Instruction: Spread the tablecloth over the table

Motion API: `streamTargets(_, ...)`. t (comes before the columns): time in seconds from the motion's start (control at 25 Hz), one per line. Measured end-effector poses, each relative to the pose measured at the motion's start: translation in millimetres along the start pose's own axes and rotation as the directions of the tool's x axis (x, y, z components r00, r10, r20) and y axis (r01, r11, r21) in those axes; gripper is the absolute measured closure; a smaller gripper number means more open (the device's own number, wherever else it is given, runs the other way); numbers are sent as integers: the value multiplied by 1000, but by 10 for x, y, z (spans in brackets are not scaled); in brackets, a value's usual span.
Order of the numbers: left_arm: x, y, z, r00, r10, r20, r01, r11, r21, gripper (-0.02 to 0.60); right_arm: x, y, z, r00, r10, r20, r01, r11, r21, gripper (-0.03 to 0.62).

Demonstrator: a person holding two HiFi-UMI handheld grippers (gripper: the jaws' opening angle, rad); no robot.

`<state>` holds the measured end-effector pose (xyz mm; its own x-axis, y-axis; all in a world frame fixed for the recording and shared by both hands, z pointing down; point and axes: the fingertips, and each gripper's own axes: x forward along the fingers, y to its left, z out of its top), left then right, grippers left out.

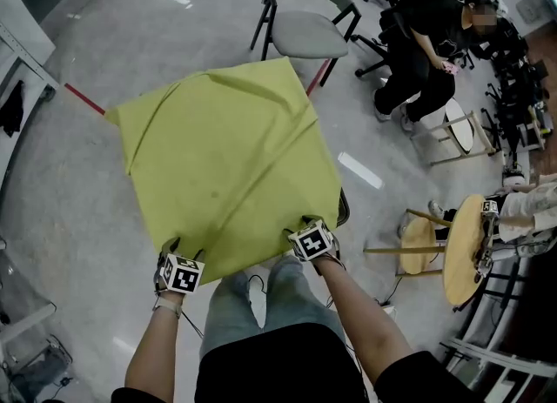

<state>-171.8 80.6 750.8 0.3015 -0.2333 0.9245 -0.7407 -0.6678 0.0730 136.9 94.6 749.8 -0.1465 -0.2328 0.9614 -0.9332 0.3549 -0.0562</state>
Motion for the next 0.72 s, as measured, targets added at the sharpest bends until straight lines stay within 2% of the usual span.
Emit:
streamTargets(0.28, 19, 4, -50, 999, 39, 6, -39, 998, -55, 283, 1, 8, -12, 999, 18, 40, -15, 998, -58, 332)
streamTargets(0.44, 29, -95, -49, 999, 49, 5, -48, 994, -96, 298, -50, -25, -29, 999, 30, 38, -27, 995, -93, 398)
streamTargets(0.6, 61, -327, 6, 998, 56, -12, -57, 993, -107, 298, -96, -144, -131, 999, 31, 32, -27, 994, -104, 478)
streamTargets(0.72, 91, -504, 60, 998, 55, -30, -58, 991, -123, 298, -132, -279, -212, 999, 28, 26, -25, 994, -107, 493)
